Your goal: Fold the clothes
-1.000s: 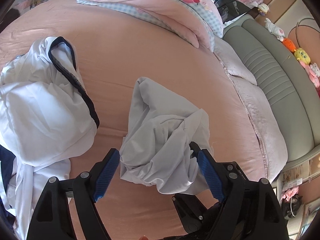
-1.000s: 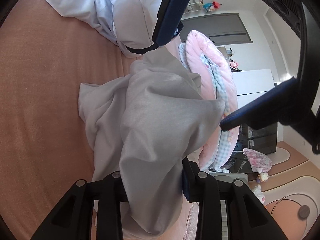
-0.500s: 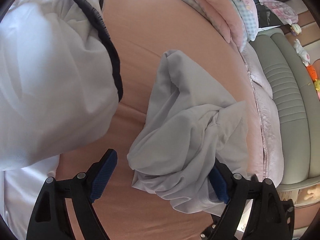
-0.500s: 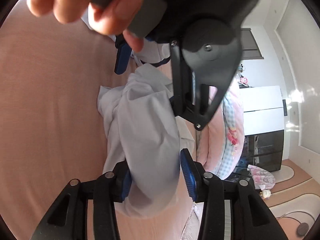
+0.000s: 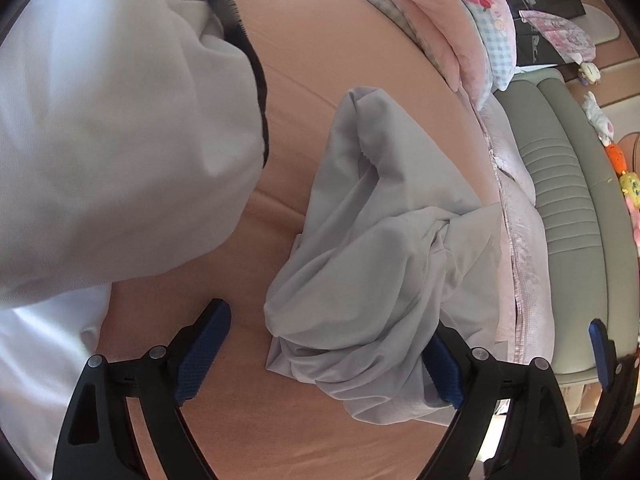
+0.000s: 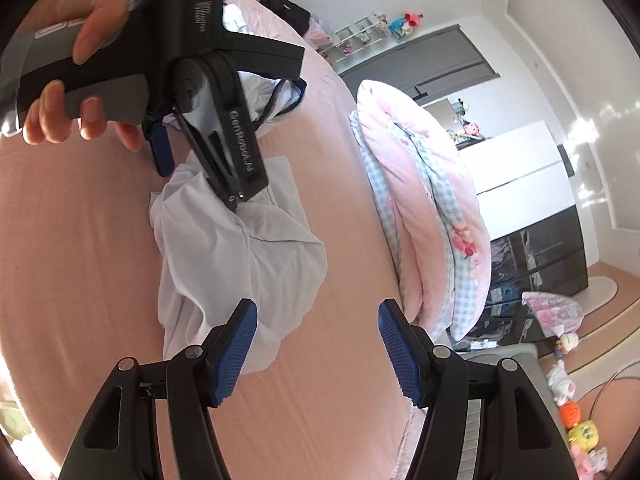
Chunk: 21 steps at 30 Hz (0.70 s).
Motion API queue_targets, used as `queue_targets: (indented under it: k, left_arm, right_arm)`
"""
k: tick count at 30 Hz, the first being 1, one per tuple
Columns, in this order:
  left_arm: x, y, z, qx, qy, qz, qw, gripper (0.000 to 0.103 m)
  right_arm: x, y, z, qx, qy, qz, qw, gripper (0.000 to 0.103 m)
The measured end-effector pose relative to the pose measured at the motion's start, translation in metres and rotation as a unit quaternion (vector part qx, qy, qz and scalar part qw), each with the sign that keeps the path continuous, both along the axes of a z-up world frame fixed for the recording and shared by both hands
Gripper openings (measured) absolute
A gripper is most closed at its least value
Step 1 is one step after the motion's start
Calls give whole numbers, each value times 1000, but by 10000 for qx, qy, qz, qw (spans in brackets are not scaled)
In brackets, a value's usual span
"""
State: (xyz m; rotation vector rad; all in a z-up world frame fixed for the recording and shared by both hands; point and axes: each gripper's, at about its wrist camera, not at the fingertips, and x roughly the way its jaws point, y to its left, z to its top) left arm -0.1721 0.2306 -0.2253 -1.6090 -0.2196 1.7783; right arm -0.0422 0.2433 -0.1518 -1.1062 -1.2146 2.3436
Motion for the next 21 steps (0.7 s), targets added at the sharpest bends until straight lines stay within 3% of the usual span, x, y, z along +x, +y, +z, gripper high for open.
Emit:
queue_targets:
  k: [5,10,13,18,21]
  left_arm:
    - [-1,-4,-6,80,89,3,9999,92]
    - [0,-5,-11,95,184,52,9998,92]
    - [-2,-6,-13,70,180,48,9998,92]
    - [-3,-7,-16,47,203,-7,9998,93]
    - [-2,-7,-15,58,230,1,9997,93]
  right_arm:
    - [-11,73,28,-1346,236,-761,9877,63]
    - [-1,114,37,-2721,569,-1561,9478,63]
    - [3,129,36,-2957,729,-1934,9327,63]
    - [5,132,37,-3013,750,-2043,9284,63]
    - [2,138,37,-3317,716,-2159,9155,63]
